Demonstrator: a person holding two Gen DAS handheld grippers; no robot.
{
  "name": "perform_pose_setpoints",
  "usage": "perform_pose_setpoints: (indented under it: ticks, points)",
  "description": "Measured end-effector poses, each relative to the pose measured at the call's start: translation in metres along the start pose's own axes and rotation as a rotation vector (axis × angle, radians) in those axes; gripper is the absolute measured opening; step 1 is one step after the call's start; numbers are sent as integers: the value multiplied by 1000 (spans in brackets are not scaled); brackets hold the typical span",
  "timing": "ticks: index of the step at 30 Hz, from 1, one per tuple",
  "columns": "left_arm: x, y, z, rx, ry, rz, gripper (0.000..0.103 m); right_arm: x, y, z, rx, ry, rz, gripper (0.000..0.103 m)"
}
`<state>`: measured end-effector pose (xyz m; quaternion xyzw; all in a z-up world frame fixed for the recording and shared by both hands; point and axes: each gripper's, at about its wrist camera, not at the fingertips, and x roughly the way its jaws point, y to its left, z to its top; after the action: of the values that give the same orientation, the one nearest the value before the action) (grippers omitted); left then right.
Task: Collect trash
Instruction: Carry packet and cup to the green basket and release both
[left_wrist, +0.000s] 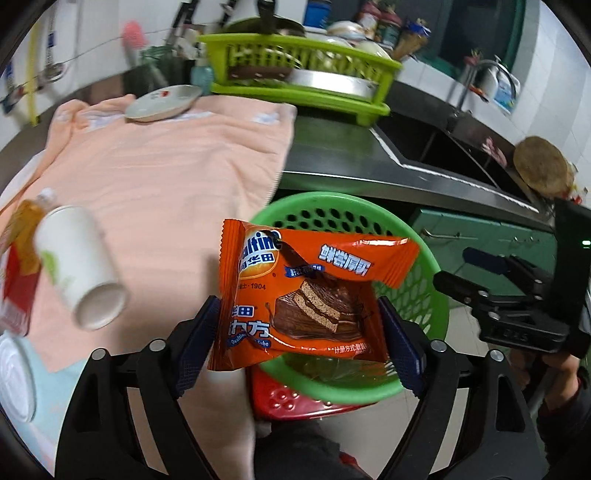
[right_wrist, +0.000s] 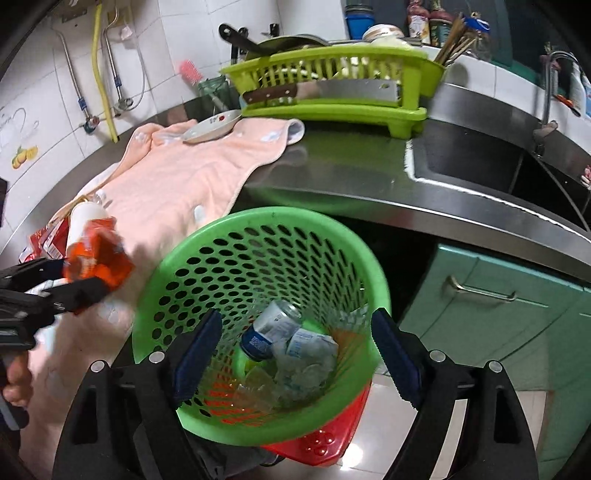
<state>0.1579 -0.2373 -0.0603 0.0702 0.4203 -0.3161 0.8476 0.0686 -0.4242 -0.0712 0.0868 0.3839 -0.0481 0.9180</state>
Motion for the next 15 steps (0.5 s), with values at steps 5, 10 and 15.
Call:
perform_pose_setpoints:
  ticks: [5, 10, 15]
  points:
    - [14, -16, 4, 24, 12, -13, 90, -12, -6, 0, -1, -25, -10, 81]
    - [13, -17, 3, 21, 4, -22, 95, -18, -6, 4, -5, -41, -5, 81]
    - [2, -5, 3, -9, -14, -7, 96, -21, 7, 9, -24, -52, 12, 81]
